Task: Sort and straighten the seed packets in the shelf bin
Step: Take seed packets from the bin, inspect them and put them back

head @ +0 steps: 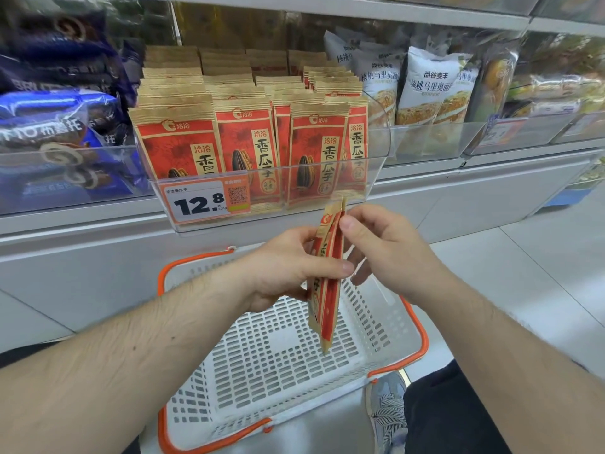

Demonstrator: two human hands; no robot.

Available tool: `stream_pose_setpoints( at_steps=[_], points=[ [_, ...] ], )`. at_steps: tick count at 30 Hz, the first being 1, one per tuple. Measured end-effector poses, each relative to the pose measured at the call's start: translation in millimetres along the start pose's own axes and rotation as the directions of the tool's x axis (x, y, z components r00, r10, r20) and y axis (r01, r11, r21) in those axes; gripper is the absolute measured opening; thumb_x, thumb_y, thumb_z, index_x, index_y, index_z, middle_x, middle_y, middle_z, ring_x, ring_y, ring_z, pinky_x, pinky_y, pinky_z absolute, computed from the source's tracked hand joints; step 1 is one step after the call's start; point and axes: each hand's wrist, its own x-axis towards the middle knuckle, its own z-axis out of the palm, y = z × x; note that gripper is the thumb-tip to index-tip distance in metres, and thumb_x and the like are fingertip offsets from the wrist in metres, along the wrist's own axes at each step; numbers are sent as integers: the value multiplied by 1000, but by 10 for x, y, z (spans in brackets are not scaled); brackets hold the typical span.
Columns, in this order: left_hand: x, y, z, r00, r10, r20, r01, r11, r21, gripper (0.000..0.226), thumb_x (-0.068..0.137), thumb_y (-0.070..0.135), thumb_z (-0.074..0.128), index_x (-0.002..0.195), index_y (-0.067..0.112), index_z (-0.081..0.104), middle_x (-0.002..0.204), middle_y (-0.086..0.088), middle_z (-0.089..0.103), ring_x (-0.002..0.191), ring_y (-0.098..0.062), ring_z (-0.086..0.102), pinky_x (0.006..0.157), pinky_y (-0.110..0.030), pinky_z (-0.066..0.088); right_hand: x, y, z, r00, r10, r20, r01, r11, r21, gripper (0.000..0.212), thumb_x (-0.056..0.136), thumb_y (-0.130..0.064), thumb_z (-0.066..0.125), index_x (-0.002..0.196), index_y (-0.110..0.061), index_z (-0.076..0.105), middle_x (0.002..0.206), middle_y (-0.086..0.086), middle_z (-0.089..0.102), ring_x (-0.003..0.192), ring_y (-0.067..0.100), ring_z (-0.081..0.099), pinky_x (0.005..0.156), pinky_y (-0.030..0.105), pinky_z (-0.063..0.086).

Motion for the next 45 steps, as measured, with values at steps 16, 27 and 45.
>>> stream_pose_setpoints(
  at_steps=[16, 27, 45],
  points=[
    [80, -79, -30, 916, 143, 374, 6, 928, -371, 28, 63, 37, 74, 76, 13, 65, 81, -8, 64, 84, -23, 62, 92, -51, 41, 13, -21, 23, 990, 56, 131, -109, 891, 440, 28, 102, -7, 44, 77, -4, 55, 54, 6, 56, 36, 13, 51, 35, 22, 38],
    [73, -23, 17, 996, -75, -43, 56, 941, -334, 18, 90, 26, 56, 79, 11, 60, 74, -6, 59, 75, -24, 57, 71, -48, 54, -40, -25, -56, 995, 38, 91, -40, 999, 25, 28, 95, -20, 60, 71, -6, 61, 57, 8, 61, 45, 18, 55, 44, 27, 42],
    [52, -5, -26, 985, -138, -101, 74, 877, -474, 17, 84, 28, 62, 78, 12, 59, 95, -11, 52, 95, -30, 53, 84, -63, 54, -134, -16, -229, 844, 204, 496, -66, 957, -281, 20, 94, -1, 59, 79, 10, 64, 63, 10, 69, 53, 17, 66, 54, 29, 54]
  ],
)
